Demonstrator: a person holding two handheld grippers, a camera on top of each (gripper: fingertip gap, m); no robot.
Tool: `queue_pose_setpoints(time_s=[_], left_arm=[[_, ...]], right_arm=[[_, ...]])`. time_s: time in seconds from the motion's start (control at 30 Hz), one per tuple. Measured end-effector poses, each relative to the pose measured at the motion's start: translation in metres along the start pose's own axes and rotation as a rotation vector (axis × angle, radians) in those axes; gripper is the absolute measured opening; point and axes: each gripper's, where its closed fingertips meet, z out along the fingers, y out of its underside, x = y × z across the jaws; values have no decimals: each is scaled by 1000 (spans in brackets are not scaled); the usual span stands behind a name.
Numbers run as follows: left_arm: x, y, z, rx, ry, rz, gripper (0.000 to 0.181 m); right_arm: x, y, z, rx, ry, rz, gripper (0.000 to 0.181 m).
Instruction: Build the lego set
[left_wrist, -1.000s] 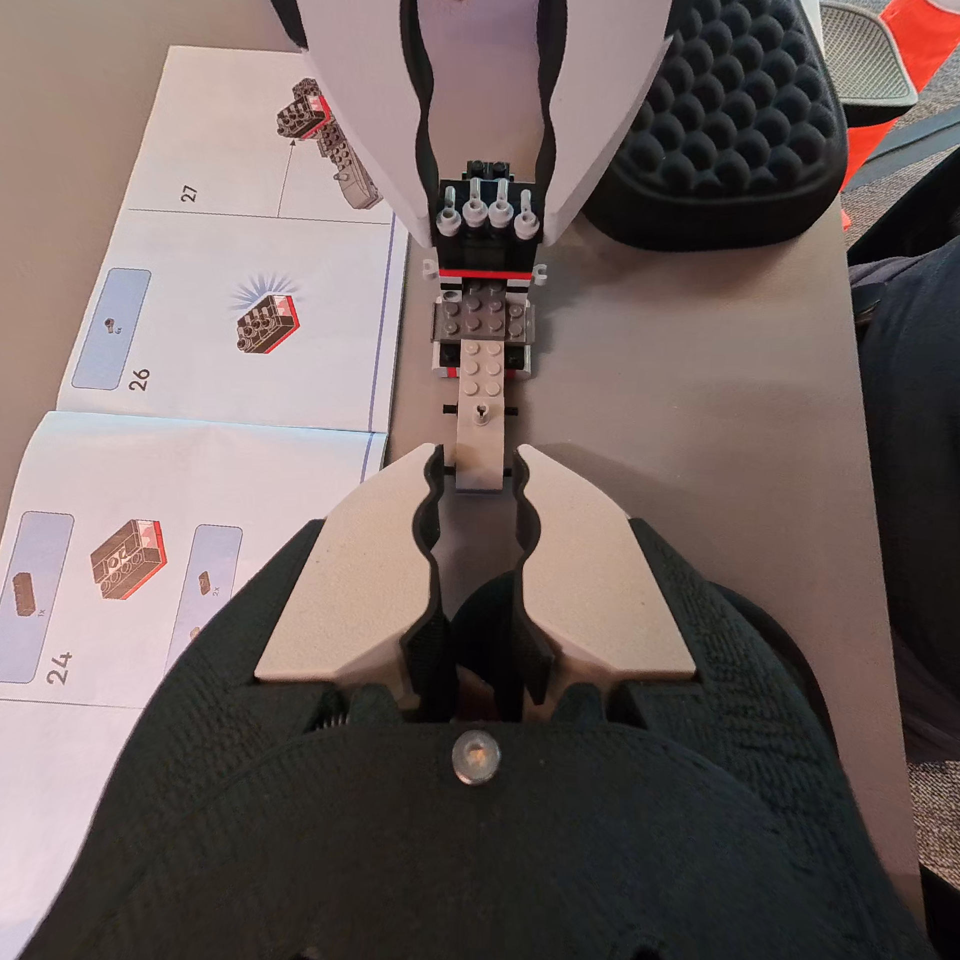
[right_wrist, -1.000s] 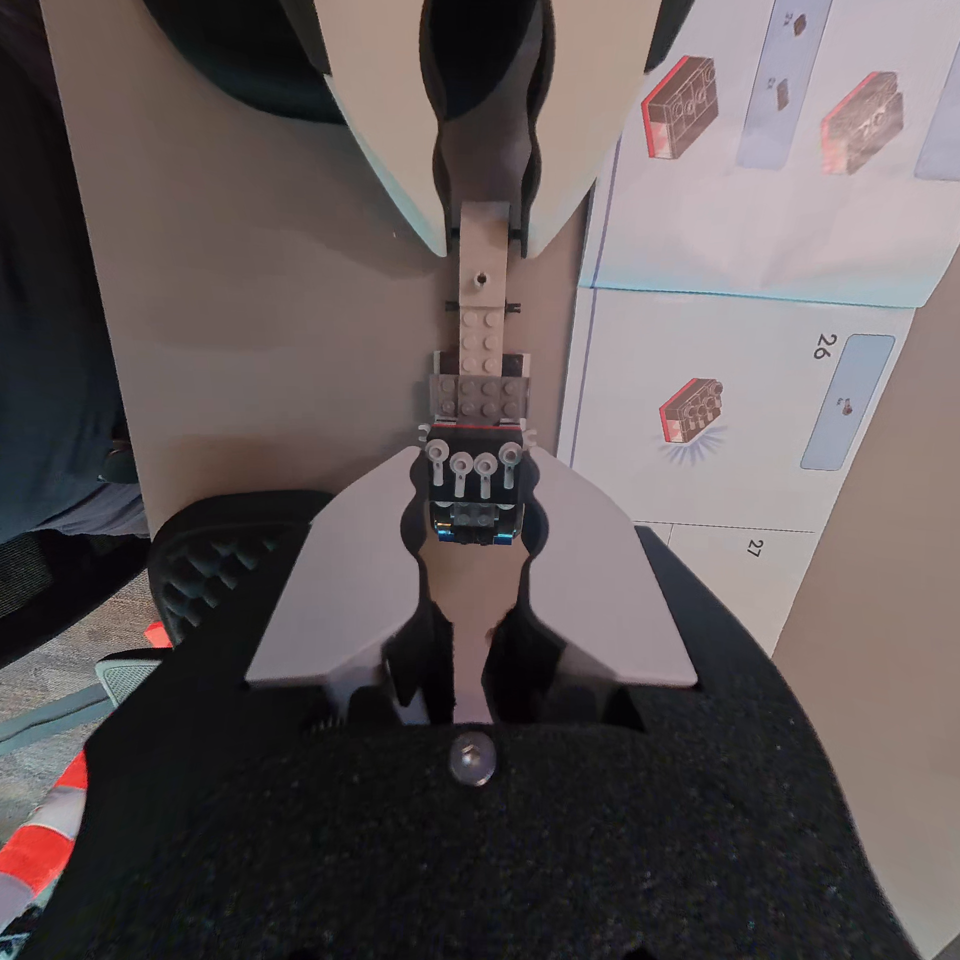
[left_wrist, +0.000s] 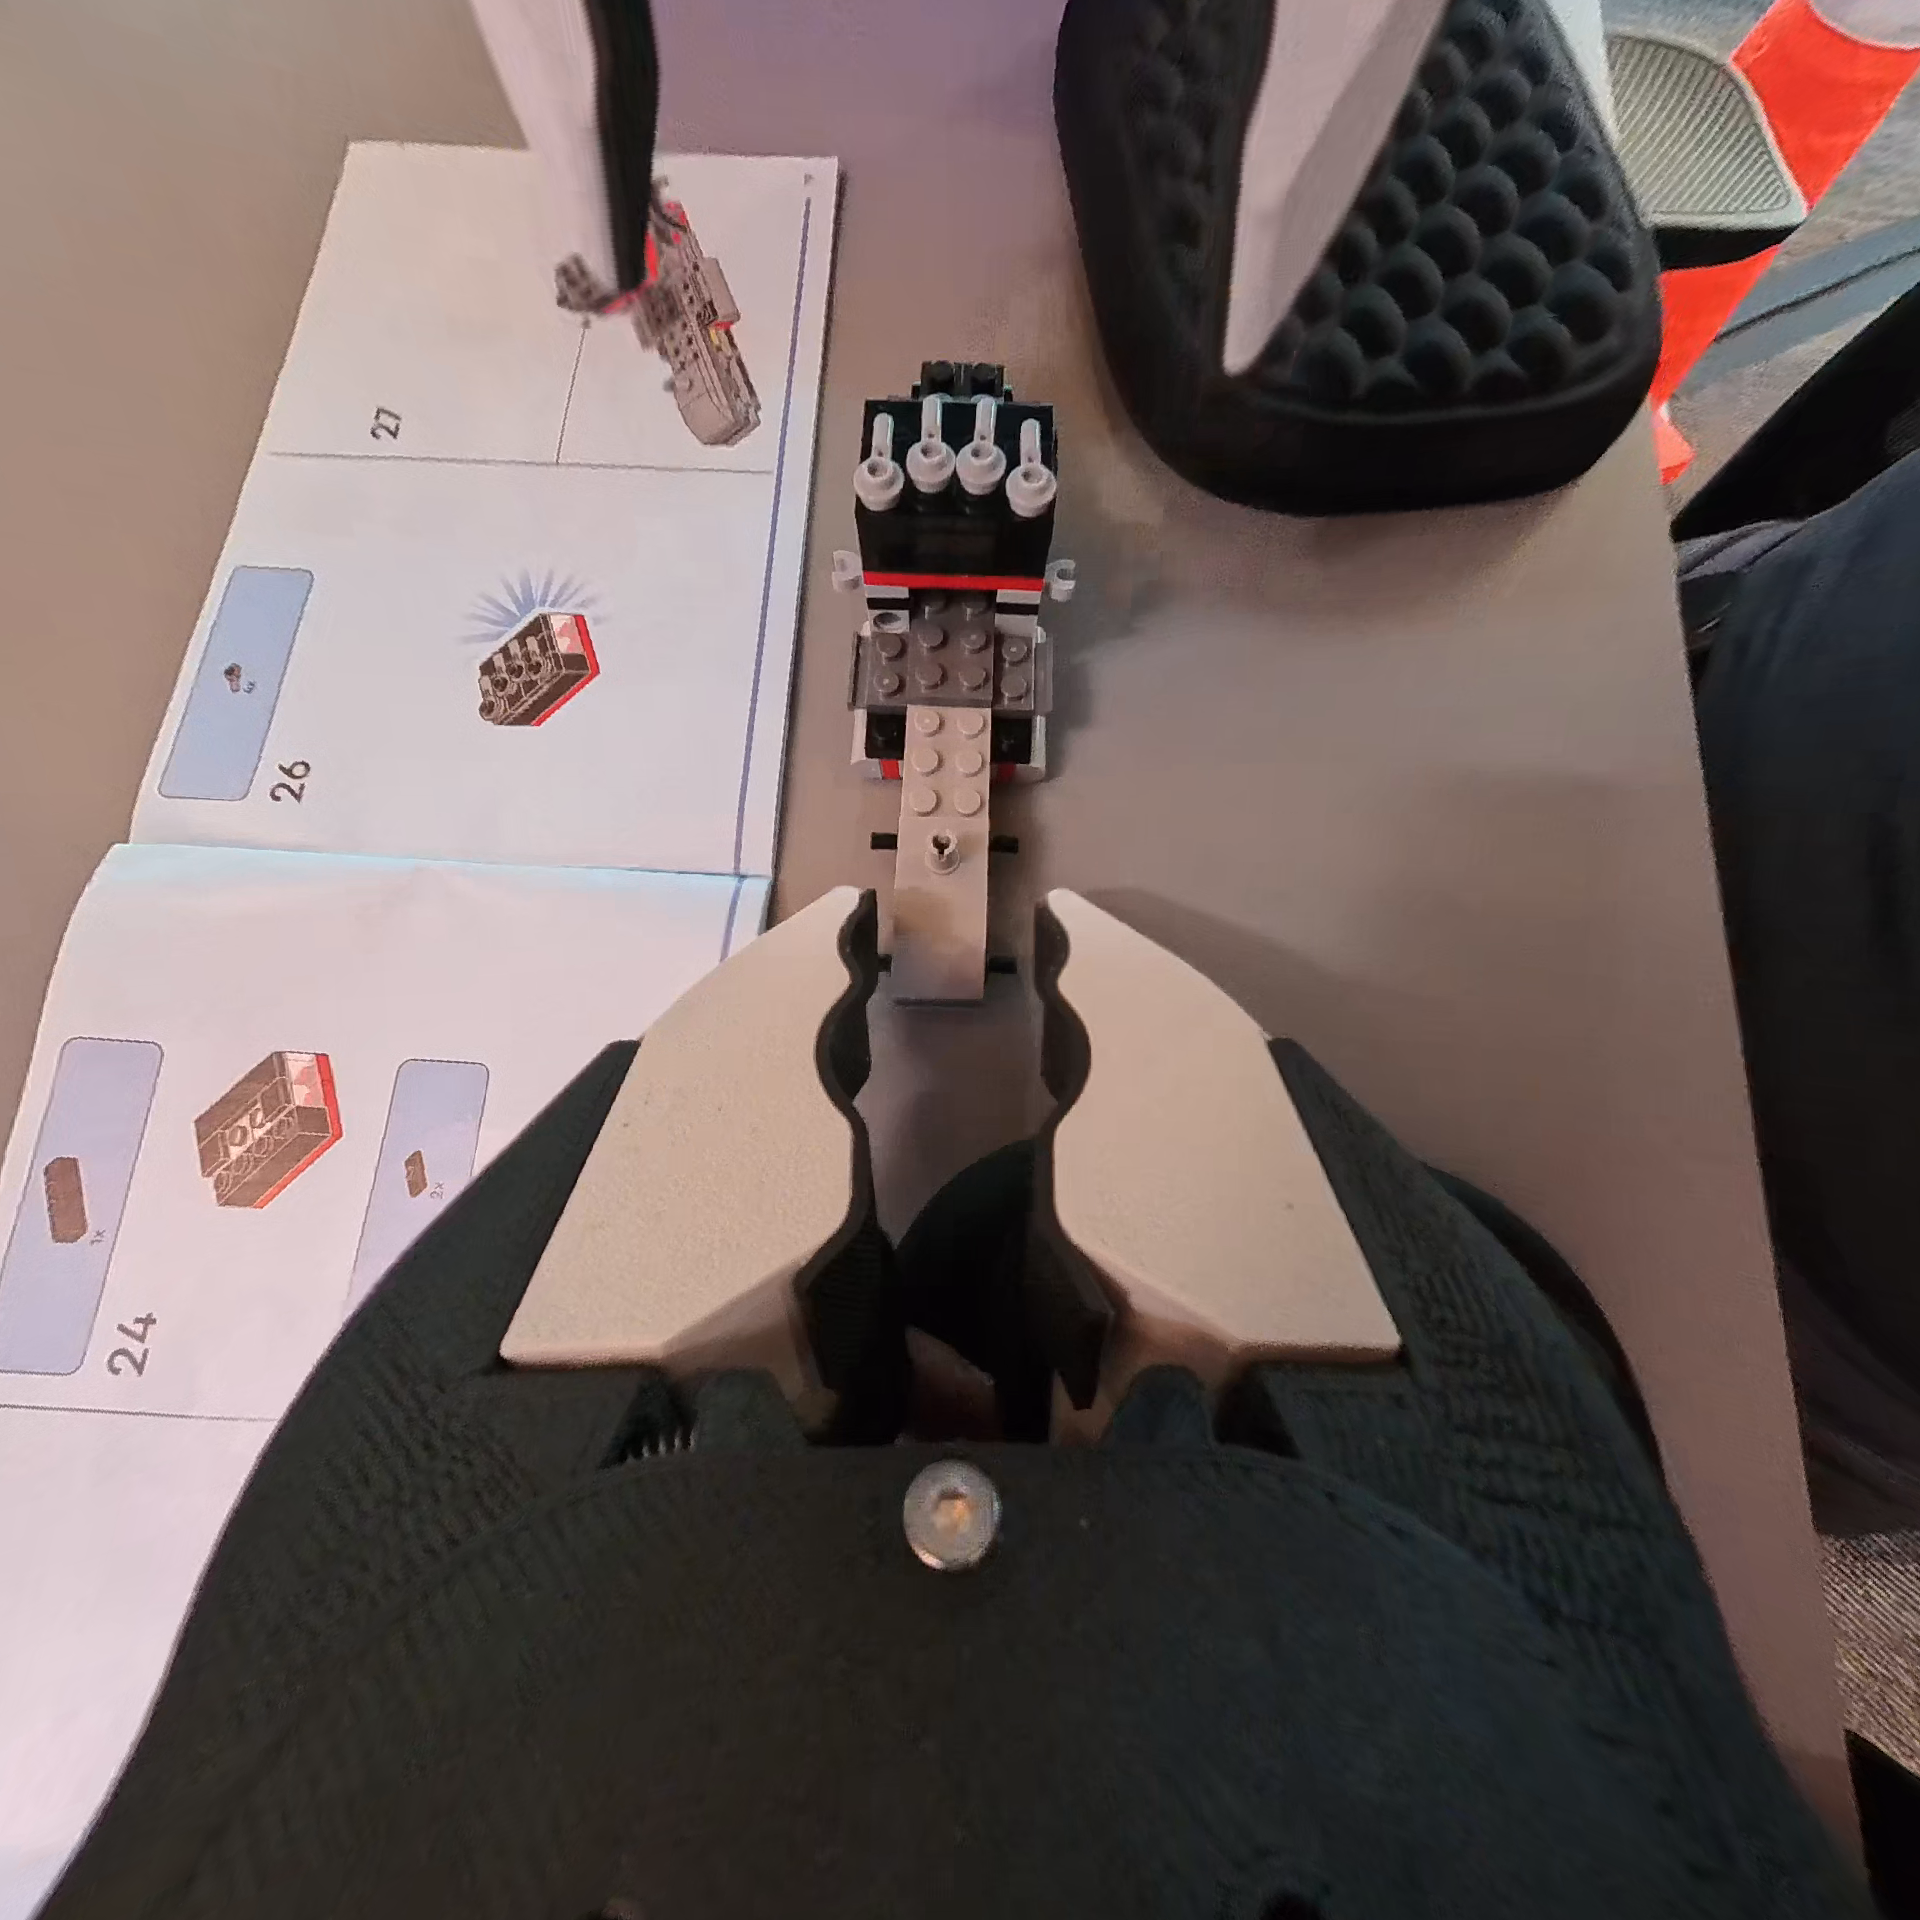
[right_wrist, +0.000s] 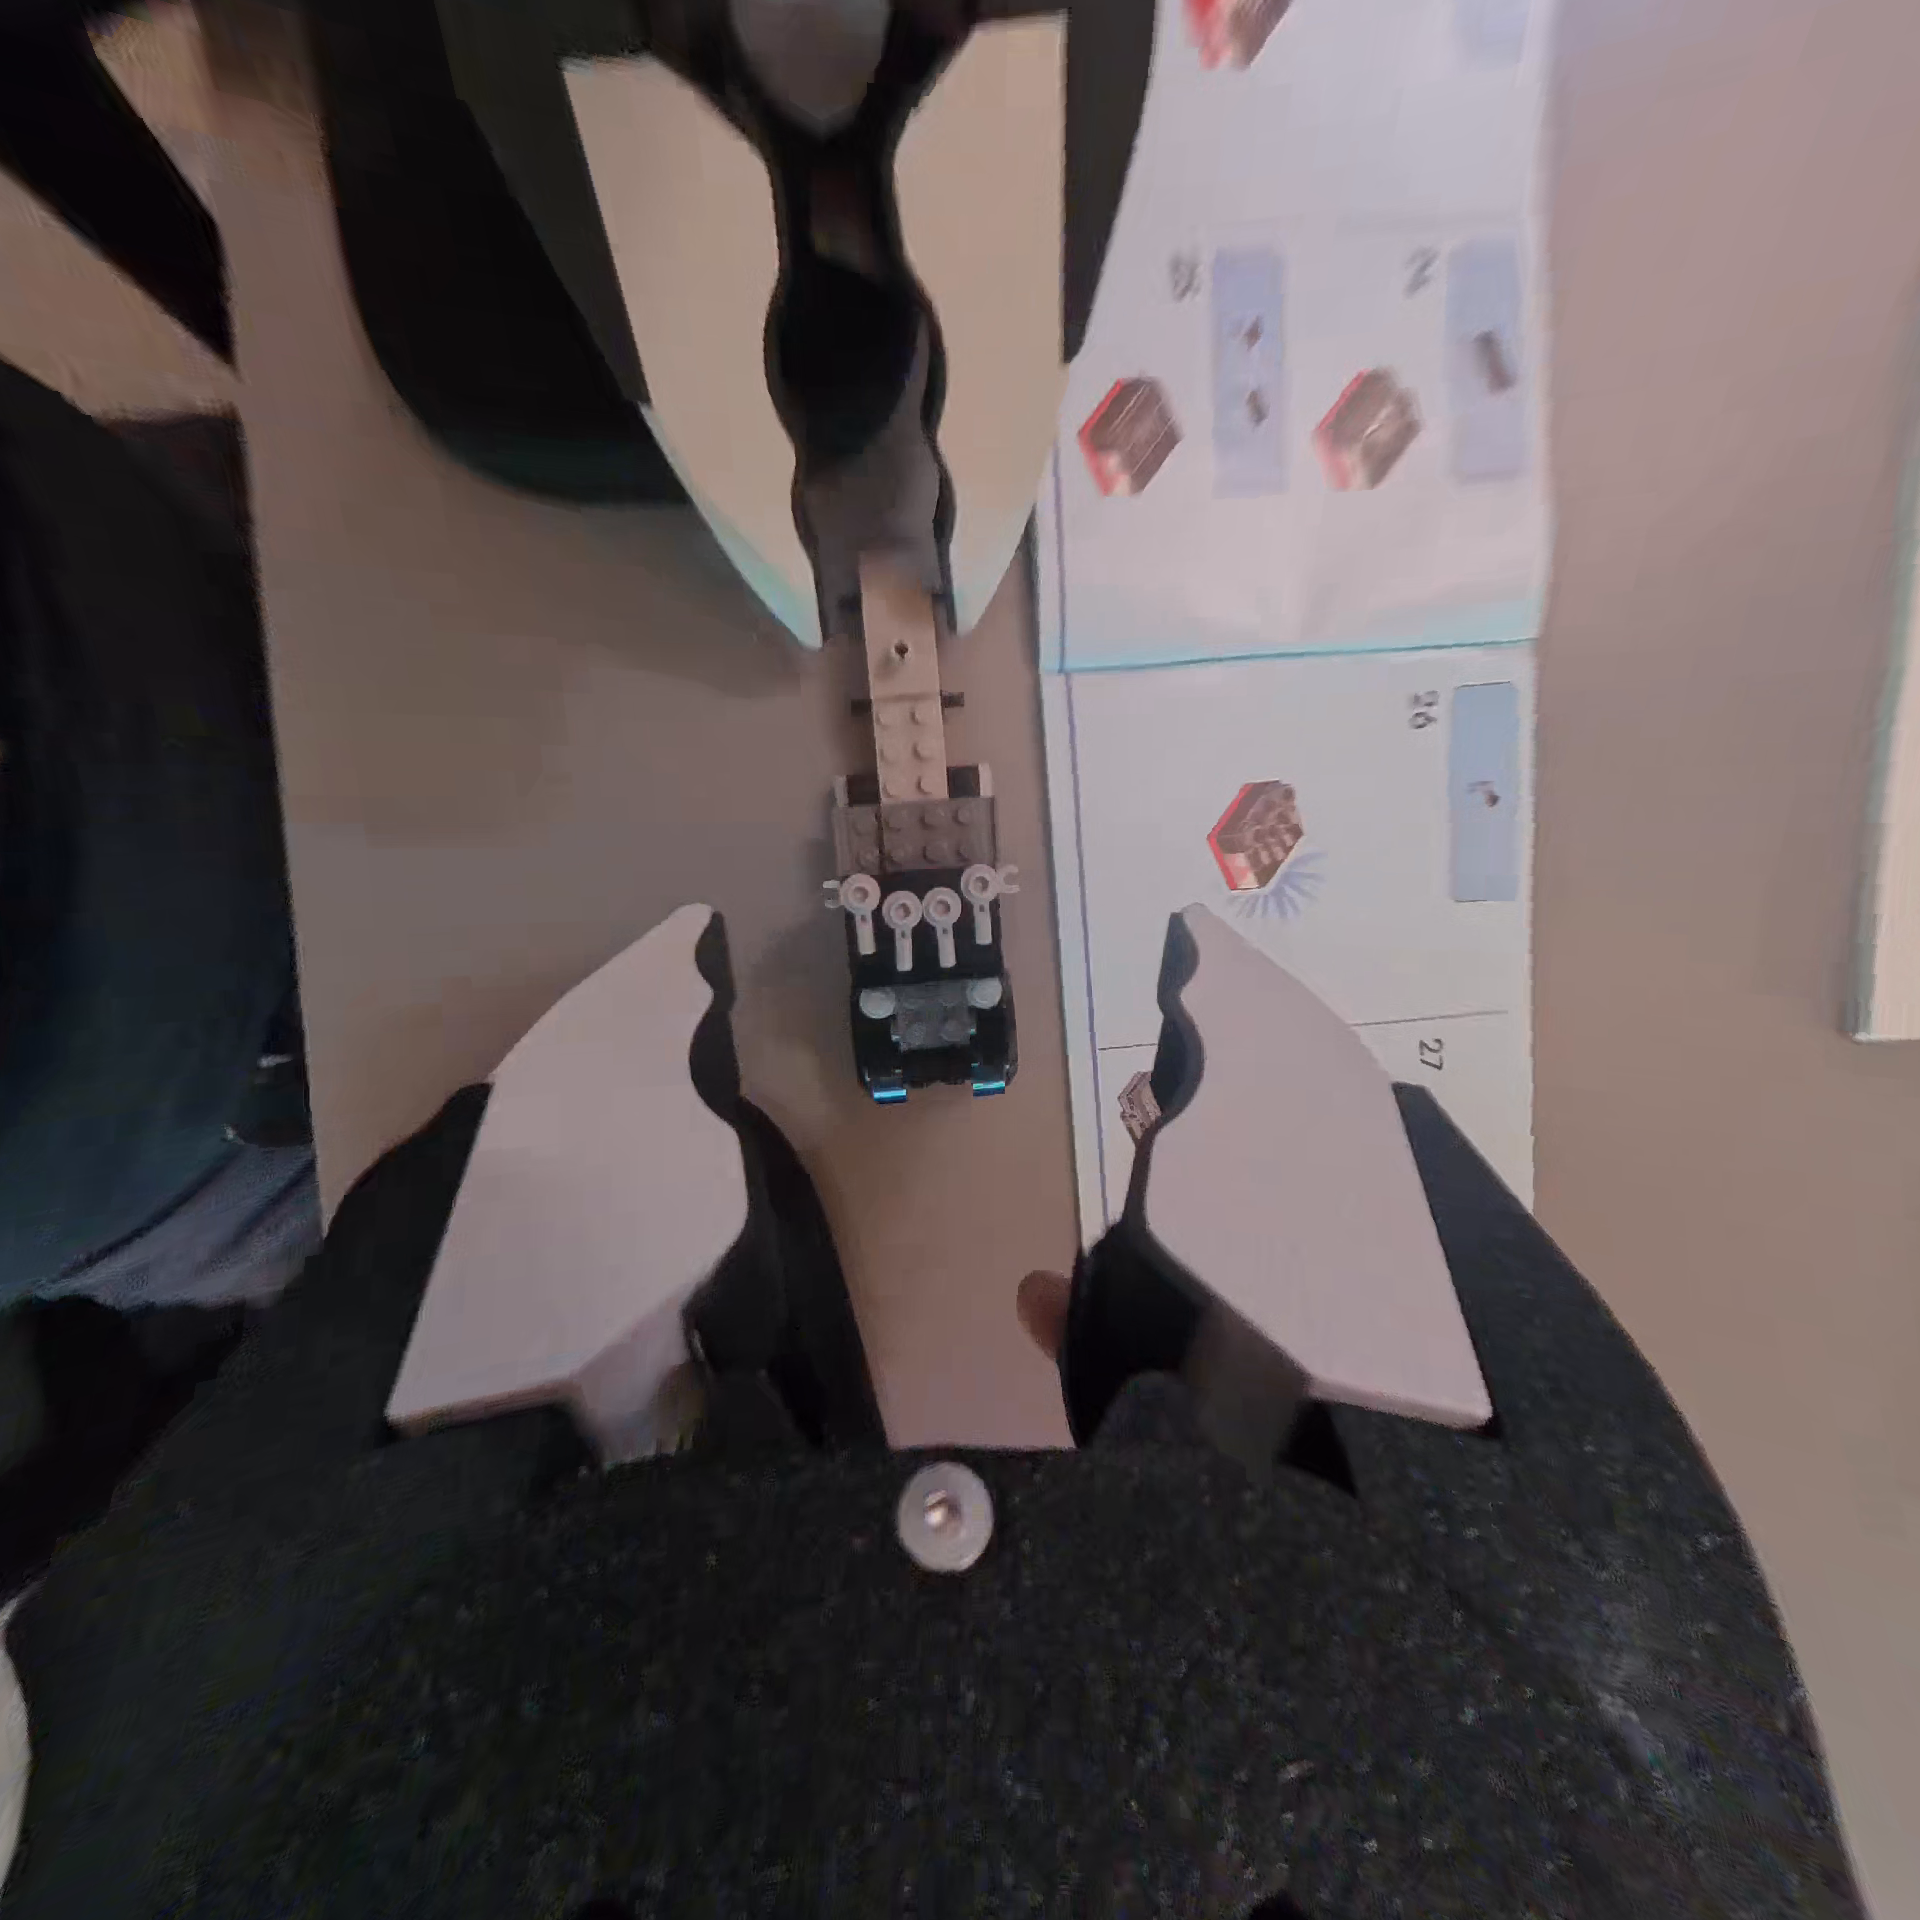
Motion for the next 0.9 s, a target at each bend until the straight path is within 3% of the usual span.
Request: queue_pose_setpoints(time_s=[0.13,0.27,0.33,0.43,0.9], left_arm=[[-1,-12,-10,90,-32,22,33],[-2,-44,-16,239,-108,65,37],[5,-64,-13,295,-97,70,46],[3,-75,3,266,-107,79,51],[-1,-66,39,105,-20,94,49]], right_arm=[[-3,3,-20,301,70,34,46],[-8,11,-11,496,83,38,18],[-5,19,-3,486,78,63,18],[-7,17,-2,531,27,58,18],[-5,14,9,500,-74,72,22]])
